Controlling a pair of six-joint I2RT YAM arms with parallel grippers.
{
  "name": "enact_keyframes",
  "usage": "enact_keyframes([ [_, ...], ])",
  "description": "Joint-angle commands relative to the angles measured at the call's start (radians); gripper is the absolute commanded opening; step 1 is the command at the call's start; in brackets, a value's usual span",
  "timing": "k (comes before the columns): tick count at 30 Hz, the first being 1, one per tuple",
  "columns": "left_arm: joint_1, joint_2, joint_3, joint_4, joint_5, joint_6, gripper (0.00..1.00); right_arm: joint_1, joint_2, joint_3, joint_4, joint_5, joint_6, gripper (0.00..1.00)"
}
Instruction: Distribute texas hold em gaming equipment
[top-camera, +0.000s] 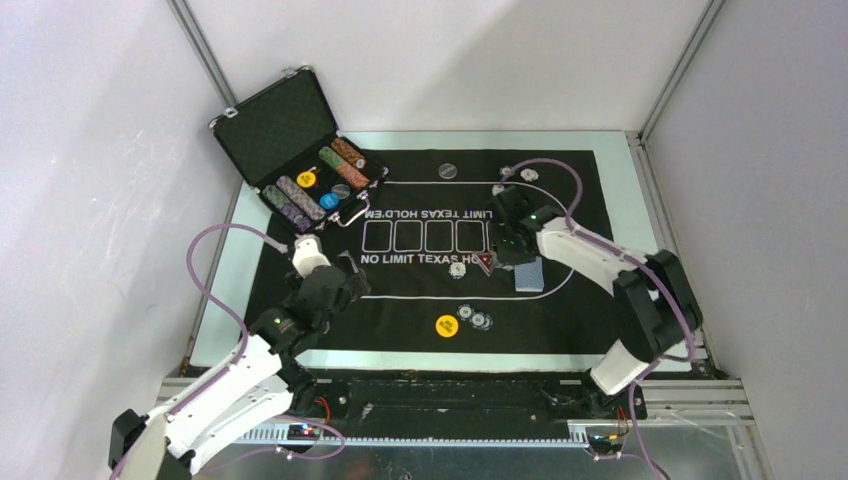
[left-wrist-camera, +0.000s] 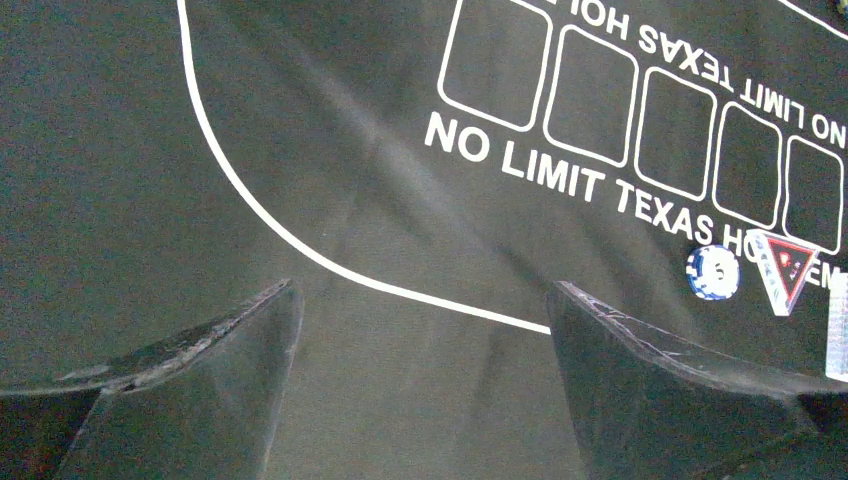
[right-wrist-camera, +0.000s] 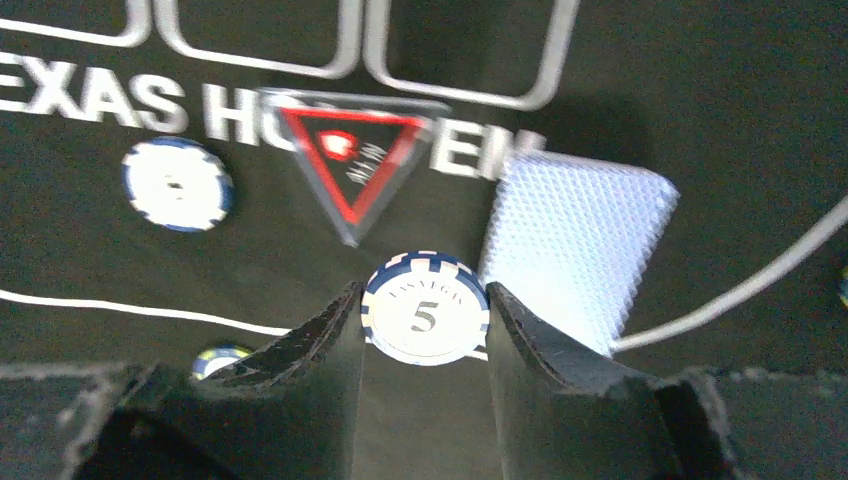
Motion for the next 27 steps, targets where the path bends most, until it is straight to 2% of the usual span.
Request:
enact_keyframes([
  [1, 0.006, -0.013, -0.020, 0.008, -0.007, 0.000, 0.98, -0.090, -0.146, -0.096, -0.020, 0.040, 0.045, 0.29],
  [9, 0.007, -0.009, -0.020, 0.015, 0.005, 0.000, 0.98, -0.372, -0.386, -0.364, -0.002, -0.016, 0.126, 0.27],
  [13, 0.007, -0.009, -0.021, 0.015, 0.008, 0.000, 0.98, -0.484, -0.435, -0.455, 0.013, -0.029, 0.153, 0.26],
  [21, 0.006, -0.008, -0.021, 0.018, 0.012, 0.000, 0.98, -0.635, -0.417, -0.507, 0.064, -0.096, 0.136, 0.27],
  [27, 0.006, -0.018, -0.021, 0.013, 0.010, 0.000, 0.98, -0.716, -0.418, -0.490, 0.059, -0.062, 0.140, 0.27],
])
